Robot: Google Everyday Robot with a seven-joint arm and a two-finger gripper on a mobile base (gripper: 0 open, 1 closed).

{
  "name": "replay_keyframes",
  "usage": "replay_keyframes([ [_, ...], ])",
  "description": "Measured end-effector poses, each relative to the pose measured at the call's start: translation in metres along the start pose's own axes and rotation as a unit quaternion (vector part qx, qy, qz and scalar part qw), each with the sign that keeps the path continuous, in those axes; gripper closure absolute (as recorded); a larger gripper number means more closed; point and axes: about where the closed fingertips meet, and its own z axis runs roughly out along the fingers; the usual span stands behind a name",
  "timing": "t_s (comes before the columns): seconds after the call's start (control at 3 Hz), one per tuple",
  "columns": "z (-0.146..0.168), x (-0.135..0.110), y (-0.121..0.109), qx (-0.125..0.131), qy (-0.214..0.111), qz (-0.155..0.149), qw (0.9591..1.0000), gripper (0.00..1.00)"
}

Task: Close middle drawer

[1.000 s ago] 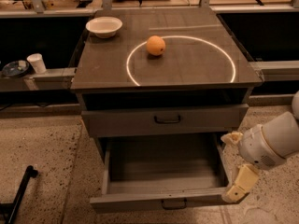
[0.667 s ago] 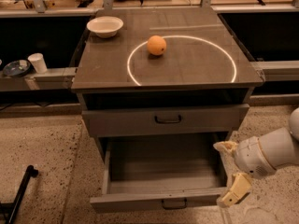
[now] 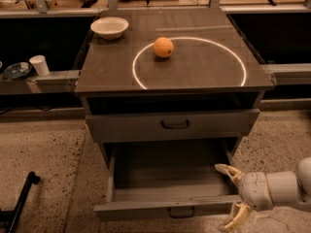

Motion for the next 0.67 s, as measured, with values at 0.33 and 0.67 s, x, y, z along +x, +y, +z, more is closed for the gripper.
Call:
replay_keyframes([
  [0.33,0.002,0.004,0.001,0.001,-0.005,-0.024,0.9997,0.0],
  [0.67,0.007,0.036,0.0,0.014,0.03,0.014,0.9994,0.18],
])
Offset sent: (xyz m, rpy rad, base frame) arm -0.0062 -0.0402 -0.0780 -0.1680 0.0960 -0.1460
